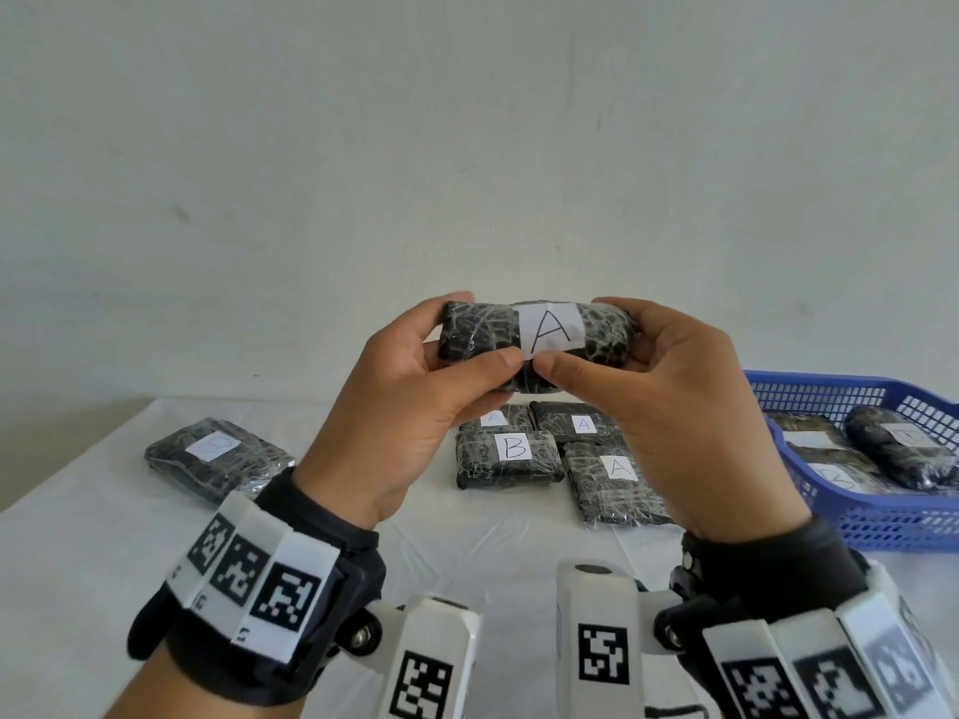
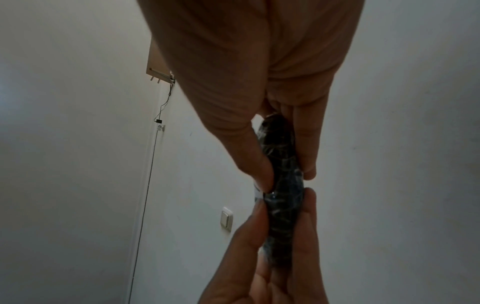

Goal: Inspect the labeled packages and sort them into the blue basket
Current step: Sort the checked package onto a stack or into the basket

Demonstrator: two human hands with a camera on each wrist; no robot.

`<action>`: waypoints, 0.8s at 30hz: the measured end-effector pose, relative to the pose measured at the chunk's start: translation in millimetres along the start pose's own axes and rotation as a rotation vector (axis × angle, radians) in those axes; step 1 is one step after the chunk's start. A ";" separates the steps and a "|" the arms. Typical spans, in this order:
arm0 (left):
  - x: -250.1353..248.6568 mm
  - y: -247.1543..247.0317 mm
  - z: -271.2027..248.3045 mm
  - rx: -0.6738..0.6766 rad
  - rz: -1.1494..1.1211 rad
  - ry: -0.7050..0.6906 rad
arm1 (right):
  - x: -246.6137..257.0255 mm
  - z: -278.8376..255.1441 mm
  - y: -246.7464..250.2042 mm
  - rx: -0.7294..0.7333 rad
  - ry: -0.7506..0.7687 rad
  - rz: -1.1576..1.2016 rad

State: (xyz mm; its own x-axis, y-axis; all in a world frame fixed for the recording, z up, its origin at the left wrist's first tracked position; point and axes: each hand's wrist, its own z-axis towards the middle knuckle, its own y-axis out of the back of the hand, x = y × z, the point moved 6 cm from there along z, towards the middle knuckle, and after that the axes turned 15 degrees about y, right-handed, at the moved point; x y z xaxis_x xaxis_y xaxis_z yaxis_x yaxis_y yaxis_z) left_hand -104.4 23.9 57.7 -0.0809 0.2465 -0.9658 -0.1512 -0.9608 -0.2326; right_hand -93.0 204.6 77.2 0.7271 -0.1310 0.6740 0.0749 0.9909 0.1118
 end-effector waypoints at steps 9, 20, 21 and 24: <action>-4.2 1.8 -1.3 0.031 0.038 -0.030 | 2.4 -1.2 0.1 0.048 -0.033 0.031; -5.0 2.8 -3.8 0.126 -0.151 0.182 | 0.3 0.8 6.3 0.003 -0.056 0.353; -5.0 1.8 -4.6 0.146 -0.137 0.192 | 0.8 1.2 6.9 -0.011 -0.047 0.356; -4.4 1.2 -3.4 0.144 -0.111 0.138 | -0.8 0.6 6.7 -0.011 -0.079 0.377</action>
State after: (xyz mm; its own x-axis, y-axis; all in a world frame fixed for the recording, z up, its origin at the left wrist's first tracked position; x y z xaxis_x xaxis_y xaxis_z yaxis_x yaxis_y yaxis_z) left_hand -100.9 21.2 61.3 0.0782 0.3204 -0.9440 -0.2916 -0.8982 -0.3290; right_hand -93.5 211.4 78.0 0.6498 0.2416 0.7207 -0.1806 0.9701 -0.1623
